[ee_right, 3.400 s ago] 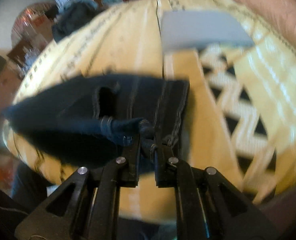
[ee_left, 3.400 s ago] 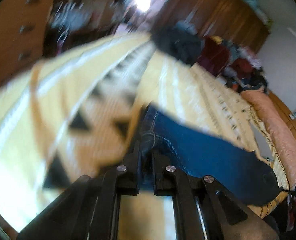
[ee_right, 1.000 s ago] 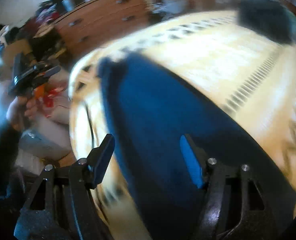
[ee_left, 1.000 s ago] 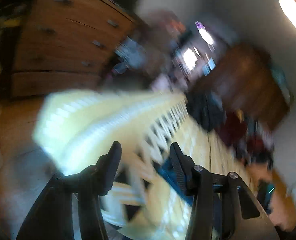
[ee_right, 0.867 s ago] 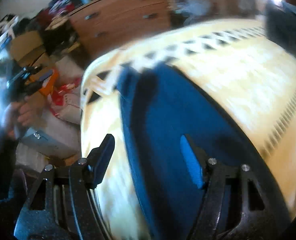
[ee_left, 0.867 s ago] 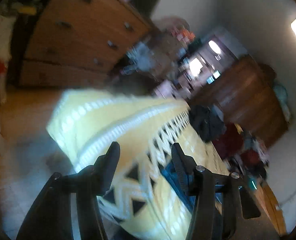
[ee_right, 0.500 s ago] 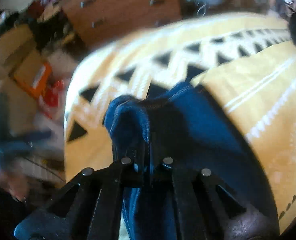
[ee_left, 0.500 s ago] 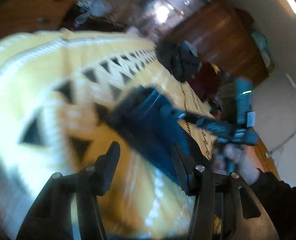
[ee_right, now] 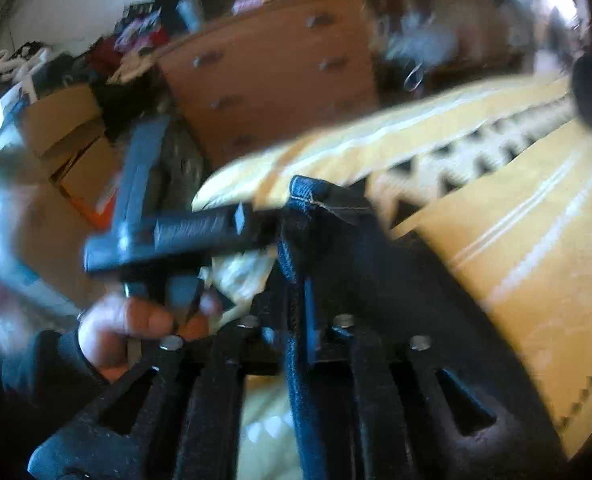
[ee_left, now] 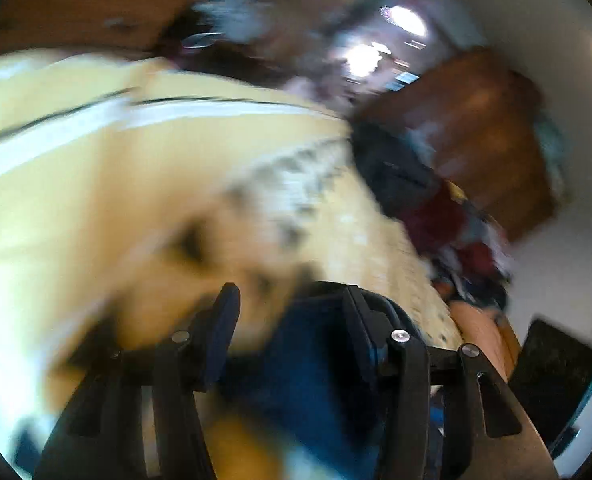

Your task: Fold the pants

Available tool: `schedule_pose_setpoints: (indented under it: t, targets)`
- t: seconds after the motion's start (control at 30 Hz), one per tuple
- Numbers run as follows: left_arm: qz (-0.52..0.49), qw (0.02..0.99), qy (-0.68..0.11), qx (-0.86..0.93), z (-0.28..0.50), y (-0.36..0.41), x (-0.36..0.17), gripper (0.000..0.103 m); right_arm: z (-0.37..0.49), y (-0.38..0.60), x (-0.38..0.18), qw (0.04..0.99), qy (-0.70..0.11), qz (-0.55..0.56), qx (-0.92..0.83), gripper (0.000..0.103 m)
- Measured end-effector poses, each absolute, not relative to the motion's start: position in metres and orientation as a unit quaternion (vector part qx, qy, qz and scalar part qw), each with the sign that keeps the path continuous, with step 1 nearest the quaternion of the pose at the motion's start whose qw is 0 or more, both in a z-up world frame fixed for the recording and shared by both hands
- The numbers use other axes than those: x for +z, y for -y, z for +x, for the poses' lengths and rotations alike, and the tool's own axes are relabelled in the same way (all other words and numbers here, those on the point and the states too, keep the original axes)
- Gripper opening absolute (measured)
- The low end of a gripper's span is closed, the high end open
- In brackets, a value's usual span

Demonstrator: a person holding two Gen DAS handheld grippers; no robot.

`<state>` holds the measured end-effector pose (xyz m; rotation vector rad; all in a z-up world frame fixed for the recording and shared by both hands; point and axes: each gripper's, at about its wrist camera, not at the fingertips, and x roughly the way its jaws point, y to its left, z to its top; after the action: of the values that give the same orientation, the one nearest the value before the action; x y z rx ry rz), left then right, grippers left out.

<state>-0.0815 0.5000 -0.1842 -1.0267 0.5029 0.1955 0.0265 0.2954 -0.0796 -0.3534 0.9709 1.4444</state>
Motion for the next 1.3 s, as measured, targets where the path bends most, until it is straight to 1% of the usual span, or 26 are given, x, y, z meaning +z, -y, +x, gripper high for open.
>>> schedule_pose_setpoints:
  t: [0.07, 0.13, 0.17, 0.2, 0.27, 0.33, 0.4, 0.47, 0.53, 0.6, 0.7, 0.77, 0.8, 0.83, 0.87, 0.9, 1.0, 1.07, 1.13, 1.2, 1.3]
  targets:
    - [-0.485, 0.840, -0.225, 0.093, -0.109, -0.498, -0.187, 0.051, 0.019, -0.290, -0.088, 0.608, -0.437, -0.160, 0.643, 0.027]
    - [-0.462, 0.850, -0.233, 0.102, -0.125, -0.488, -0.184, 0.052, 0.021, -0.274, -0.080, 0.599, -0.430, -0.141, 0.660, 0.035]
    - [-0.457, 0.851, -0.237, 0.107, -0.131, -0.483, -0.182, 0.054, 0.027, -0.265, -0.074, 0.600, -0.426, -0.129, 0.665, 0.043]
    - [-0.454, 0.851, -0.240, 0.109, -0.138, -0.476, -0.180, 0.056, 0.036, -0.258, -0.069, 0.604, -0.421, -0.120, 0.666, 0.045]
    - [-0.457, 0.852, -0.237, 0.093, -0.145, -0.465, -0.179, 0.056, 0.065, -0.248, -0.060, 0.629, -0.409, -0.117, 0.651, 0.045]
    - [-0.464, 0.851, -0.237, 0.070, -0.146, -0.455, -0.176, 0.056, 0.100, -0.252, -0.064, 0.657, -0.416, -0.129, 0.615, 0.047]
    - [-0.459, 0.853, -0.244, 0.041, -0.140, -0.445, -0.171, 0.056, 0.127, -0.266, -0.081, 0.653, -0.446, -0.143, 0.596, 0.047]
    - [-0.434, 0.866, -0.245, 0.037, -0.122, -0.442, -0.165, 0.056, 0.135, -0.283, -0.100, 0.628, -0.470, -0.163, 0.599, 0.047]
    - [-0.413, 0.880, -0.231, 0.049, -0.117, -0.444, -0.155, 0.061, 0.138, -0.294, -0.109, 0.616, -0.482, -0.160, 0.602, 0.047]
    - [-0.392, 0.892, -0.220, 0.058, -0.122, -0.447, -0.150, 0.079, 0.141, -0.293, -0.107, 0.621, -0.483, -0.141, 0.601, 0.047]
    - [-0.362, 0.900, -0.242, 0.034, -0.106, -0.450, -0.150, 0.079, 0.137, -0.289, -0.101, 0.619, -0.480, -0.123, 0.609, 0.047]
    - [-0.339, 0.900, -0.273, 0.027, -0.087, -0.446, -0.154, 0.078, 0.132, -0.282, -0.100, 0.617, -0.478, -0.121, 0.613, 0.047]
    - [-0.323, 0.902, -0.286, 0.020, -0.077, -0.442, -0.155, 0.075, 0.131, -0.280, -0.101, 0.618, -0.478, -0.121, 0.613, 0.047]
    - [-0.316, 0.903, -0.292, 0.014, -0.073, -0.442, -0.155, 0.066, 0.131, -0.279, -0.100, 0.620, -0.477, -0.120, 0.612, 0.047]
    - [-0.315, 0.899, -0.305, 0.016, -0.063, -0.441, -0.158, 0.030, 0.132, -0.277, -0.099, 0.620, -0.477, -0.118, 0.611, 0.047]
    - [-0.327, 0.890, -0.318, 0.008, -0.058, -0.441, -0.160, 0.012, 0.135, -0.275, -0.098, 0.621, -0.478, -0.118, 0.610, 0.047]
    - [-0.322, 0.890, -0.322, -0.003, -0.068, -0.427, -0.154, 0.012, 0.136, -0.270, -0.091, 0.620, -0.471, -0.122, 0.615, 0.047]
    - [-0.337, 0.887, -0.316, -0.003, -0.085, -0.424, -0.155, 0.012, 0.136, -0.267, -0.083, 0.619, -0.462, -0.129, 0.622, 0.047]
    - [-0.359, 0.874, -0.326, 0.010, -0.103, -0.427, -0.171, 0.012, 0.138, -0.266, -0.079, 0.607, -0.460, -0.137, 0.633, 0.047]
    - [-0.369, 0.864, -0.343, 0.012, -0.108, -0.427, -0.186, 0.012, 0.137, -0.275, -0.084, 0.590, -0.466, -0.154, 0.641, 0.047]
    - [-0.374, 0.862, -0.343, 0.010, -0.111, -0.428, -0.195, 0.013, 0.133, -0.294, -0.102, 0.562, -0.483, -0.189, 0.644, 0.047]
